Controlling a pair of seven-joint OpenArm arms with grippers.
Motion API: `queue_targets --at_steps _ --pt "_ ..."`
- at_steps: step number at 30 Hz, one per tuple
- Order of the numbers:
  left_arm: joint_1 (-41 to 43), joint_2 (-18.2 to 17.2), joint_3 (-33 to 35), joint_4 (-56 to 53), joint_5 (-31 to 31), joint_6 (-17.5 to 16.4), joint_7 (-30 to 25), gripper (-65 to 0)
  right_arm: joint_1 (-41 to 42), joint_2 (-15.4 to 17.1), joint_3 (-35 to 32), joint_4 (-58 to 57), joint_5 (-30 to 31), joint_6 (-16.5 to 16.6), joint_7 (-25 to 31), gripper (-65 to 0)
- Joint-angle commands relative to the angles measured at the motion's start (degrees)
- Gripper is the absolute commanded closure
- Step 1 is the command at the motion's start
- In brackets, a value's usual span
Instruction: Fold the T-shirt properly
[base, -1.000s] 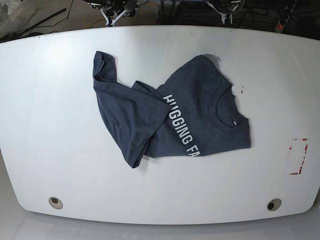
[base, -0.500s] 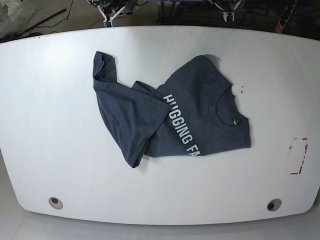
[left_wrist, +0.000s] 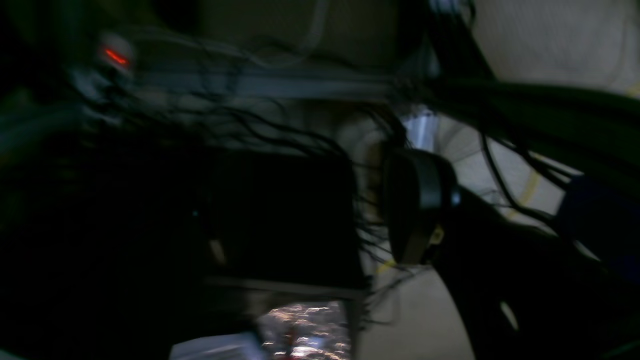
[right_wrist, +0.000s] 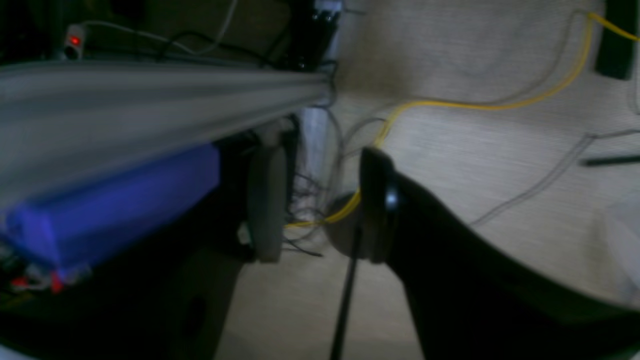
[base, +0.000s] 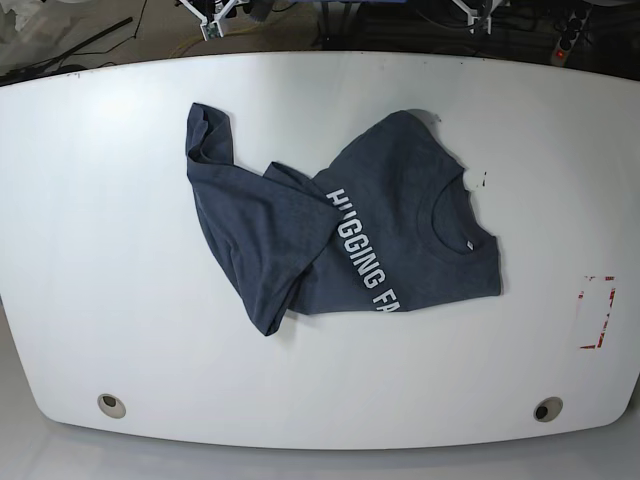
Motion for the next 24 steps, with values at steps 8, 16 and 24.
queue_targets --at_steps 8,16,24 --pt "15.6 -0.5 -0.6 26.7 -0.2 0.1 -0.2 -38.8 -15.1 -1.5 0.3 20.7 0.4 -0.1 -0.5 -22.7" --pt "22.2 -0.1 -3.7 38.5 -0.8 -4.8 -0.2 -38.8 -23.2 -2.2 3.9 32.0 9.3 0.1 -0.5 -22.5" --pt "24.6 -0.5 -10.3 44.1 -12.0 -9.6 -0.2 -38.8 -30.1 -2.2 7.2 45.6 15.3 0.1 -0.3 -22.5"
